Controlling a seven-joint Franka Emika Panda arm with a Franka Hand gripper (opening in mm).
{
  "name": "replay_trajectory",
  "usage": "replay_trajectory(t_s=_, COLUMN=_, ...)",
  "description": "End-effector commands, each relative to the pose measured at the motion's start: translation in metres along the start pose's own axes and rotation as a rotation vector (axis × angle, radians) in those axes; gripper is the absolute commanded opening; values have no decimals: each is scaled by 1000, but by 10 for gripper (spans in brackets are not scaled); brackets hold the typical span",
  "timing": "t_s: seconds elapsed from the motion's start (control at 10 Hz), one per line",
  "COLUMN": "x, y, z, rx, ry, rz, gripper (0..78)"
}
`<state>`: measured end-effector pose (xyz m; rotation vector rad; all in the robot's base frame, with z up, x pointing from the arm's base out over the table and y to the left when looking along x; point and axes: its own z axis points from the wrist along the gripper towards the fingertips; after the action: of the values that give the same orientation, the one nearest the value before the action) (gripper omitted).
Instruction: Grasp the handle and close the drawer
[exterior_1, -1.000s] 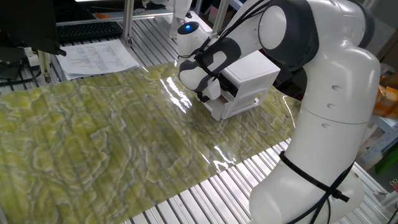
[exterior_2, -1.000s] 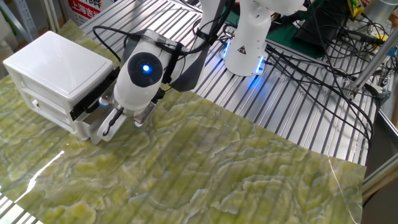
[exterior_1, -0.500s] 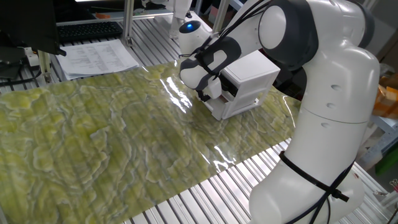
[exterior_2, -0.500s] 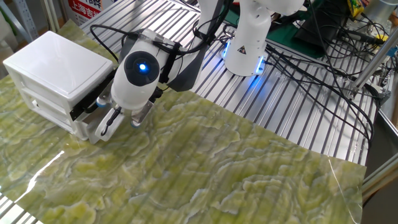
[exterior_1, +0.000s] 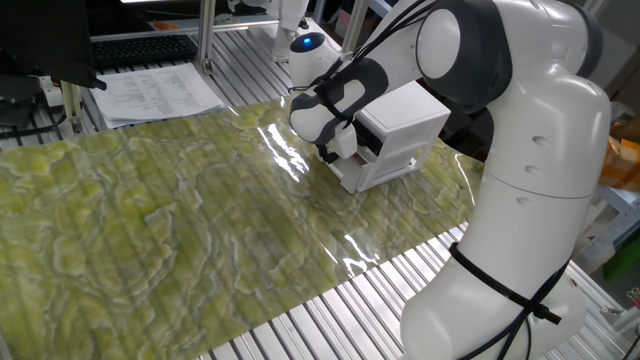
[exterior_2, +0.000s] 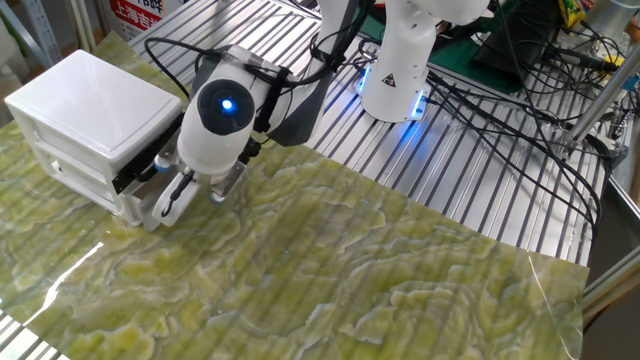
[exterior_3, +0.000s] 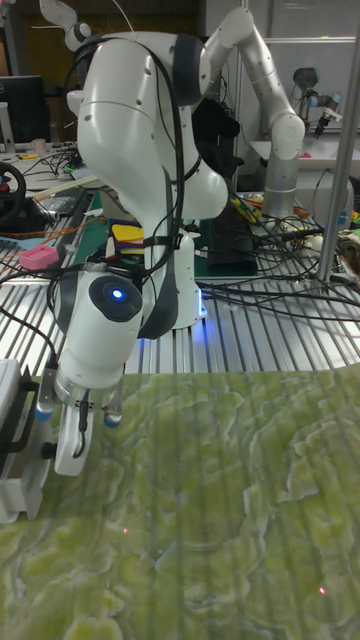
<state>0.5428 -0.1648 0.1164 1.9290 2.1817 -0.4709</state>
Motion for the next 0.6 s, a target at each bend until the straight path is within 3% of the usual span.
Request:
replay_trajectory(t_s=0.1, x=6, y=-3, z=1, rx=-5, ry=15, rz=-7, gripper=11)
replay_trajectory(t_s=0.6, x=5, y=-3, z=1, rx=-9, ry=6, rz=-6, gripper=11)
